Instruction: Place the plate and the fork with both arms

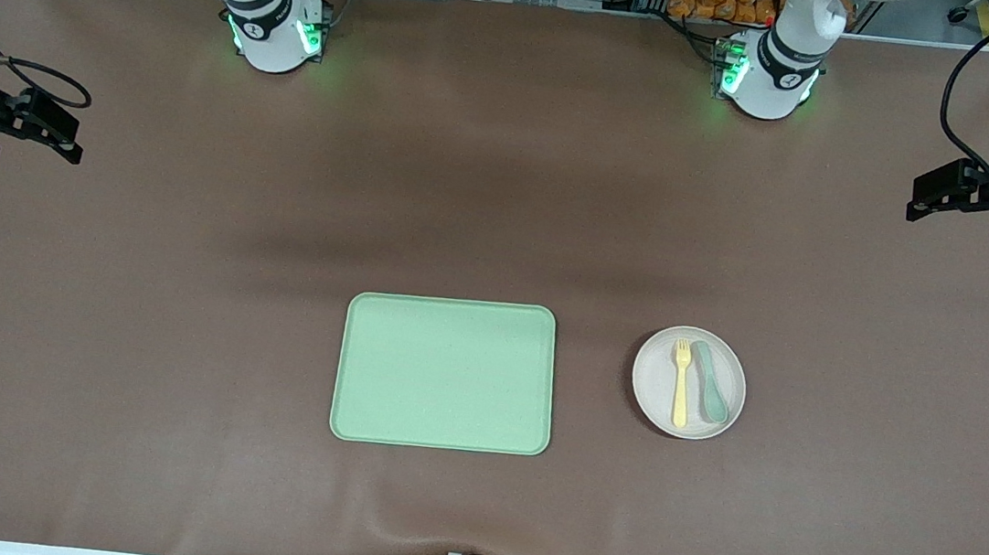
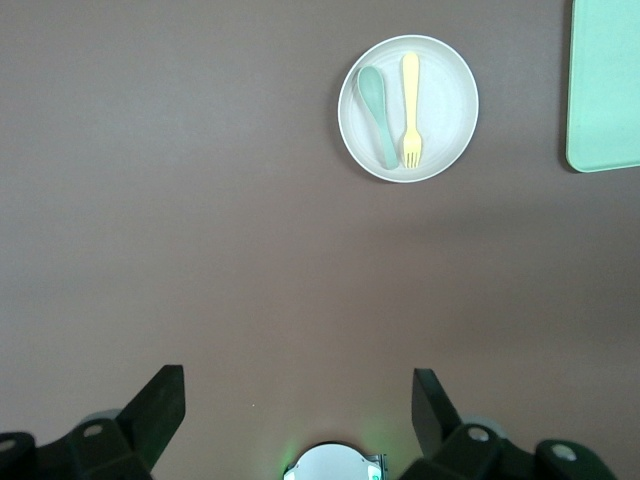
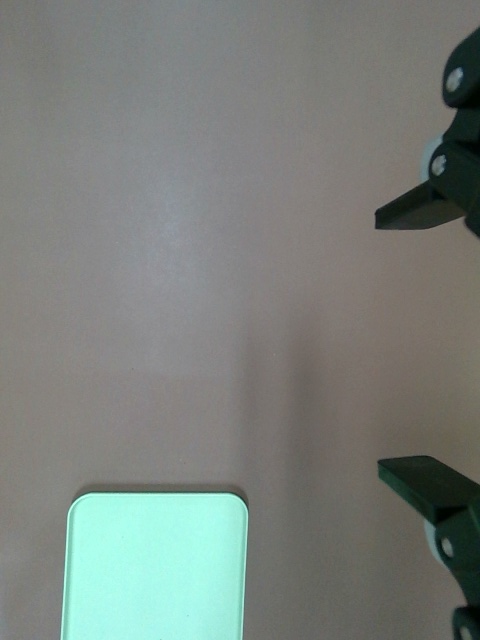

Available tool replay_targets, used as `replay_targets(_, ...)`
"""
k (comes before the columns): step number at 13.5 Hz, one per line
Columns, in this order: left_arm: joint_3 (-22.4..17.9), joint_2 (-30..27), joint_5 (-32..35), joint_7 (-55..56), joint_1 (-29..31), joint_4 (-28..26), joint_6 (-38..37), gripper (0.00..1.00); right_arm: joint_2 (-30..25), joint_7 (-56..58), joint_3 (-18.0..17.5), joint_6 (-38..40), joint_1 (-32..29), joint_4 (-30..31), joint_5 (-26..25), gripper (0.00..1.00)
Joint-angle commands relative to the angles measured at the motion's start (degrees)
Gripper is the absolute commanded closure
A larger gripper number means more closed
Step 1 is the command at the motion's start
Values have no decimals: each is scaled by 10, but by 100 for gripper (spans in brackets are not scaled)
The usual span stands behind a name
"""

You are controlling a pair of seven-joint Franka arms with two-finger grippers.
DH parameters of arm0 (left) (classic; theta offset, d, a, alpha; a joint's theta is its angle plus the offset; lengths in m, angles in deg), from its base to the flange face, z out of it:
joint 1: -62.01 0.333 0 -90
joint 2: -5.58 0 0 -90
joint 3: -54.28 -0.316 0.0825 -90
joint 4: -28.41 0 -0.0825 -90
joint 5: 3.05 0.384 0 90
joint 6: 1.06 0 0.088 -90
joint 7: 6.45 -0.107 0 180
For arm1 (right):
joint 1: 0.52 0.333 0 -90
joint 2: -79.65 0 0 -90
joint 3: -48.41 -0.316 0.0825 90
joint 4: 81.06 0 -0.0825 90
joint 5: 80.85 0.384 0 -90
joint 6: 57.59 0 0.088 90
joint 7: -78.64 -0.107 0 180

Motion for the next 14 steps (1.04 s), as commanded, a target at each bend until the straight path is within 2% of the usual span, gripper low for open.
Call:
replay_targets(1,6,-2,13,-11,3,-2,6,0,-1,1,2,-2,2,1,-1,0)
replay_targets(3,6,4,10,-10,4,1,6,0,-1,1,2,-1,0,0,-1,0)
replay_targets(6,6,46,10,2,3,3,14,0,-1,1,2,-2,0,1,-1,0)
replay_targets(9,5,117,-7,3,13,0,107,0,-1,1,2,-2,0,1,-1,0)
replay_targets(14,6,276,-13,59,2,1,268,0,0,1,2,-2,0,1,-1,0)
